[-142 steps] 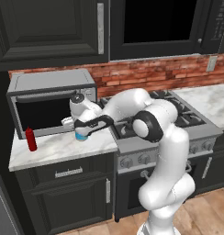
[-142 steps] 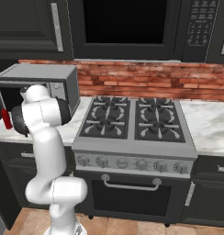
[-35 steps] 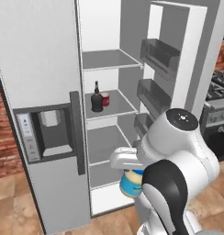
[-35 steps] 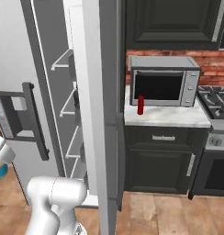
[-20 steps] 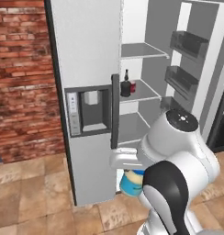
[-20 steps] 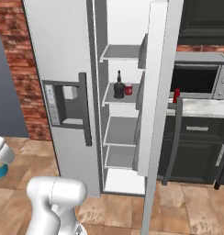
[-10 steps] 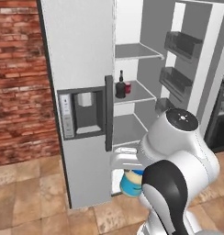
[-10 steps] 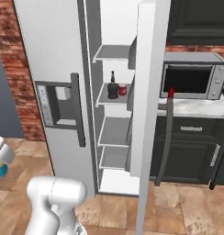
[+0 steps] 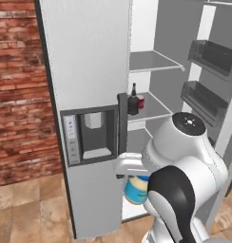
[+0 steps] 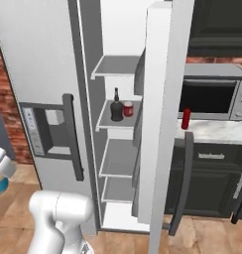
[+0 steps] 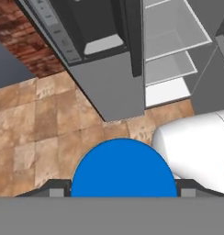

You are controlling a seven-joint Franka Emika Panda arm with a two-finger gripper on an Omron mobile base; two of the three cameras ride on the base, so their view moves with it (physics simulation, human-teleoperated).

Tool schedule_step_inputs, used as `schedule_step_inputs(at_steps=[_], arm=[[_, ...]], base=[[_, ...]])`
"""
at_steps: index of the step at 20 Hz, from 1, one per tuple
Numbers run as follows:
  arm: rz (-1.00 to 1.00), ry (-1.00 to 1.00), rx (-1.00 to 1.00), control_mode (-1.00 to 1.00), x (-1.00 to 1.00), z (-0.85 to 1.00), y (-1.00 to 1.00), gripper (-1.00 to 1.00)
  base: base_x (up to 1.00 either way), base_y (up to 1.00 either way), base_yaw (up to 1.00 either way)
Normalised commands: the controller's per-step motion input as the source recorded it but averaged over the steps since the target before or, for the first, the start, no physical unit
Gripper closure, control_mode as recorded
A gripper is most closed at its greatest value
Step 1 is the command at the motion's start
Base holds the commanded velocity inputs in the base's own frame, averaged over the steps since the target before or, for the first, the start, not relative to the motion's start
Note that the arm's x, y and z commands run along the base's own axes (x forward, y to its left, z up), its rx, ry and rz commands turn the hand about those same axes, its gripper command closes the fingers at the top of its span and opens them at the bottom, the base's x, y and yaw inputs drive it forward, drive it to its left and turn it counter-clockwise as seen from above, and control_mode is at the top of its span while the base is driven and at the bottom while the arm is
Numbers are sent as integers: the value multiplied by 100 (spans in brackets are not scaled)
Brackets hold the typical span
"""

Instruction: Place the mayonnaise and ketchup from the counter to the top shelf of the fridge. If the existing items in the fridge are on the top shelf, move them to other shelves.

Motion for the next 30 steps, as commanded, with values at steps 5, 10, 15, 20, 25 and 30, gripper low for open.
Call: schedule_step_inputs(at_steps=[5, 10, 15, 20, 25, 30], arm=[[0, 0, 0, 100, 0, 0, 0, 100], [0, 0, 0, 100, 0, 0, 0, 100], [-9, -9, 0, -100, 24, 34, -22, 100], [-13, -14, -3, -100, 68, 66, -42, 100], [-14, -22, -9, -100, 45, 90, -69, 100], [-15, -18, -14, -100, 59, 81, -85, 100]], base=[[29, -26, -7], [0, -40, -11], [4, -17, -6], [0, 0, 0], [0, 0, 0], [0, 0, 0]])
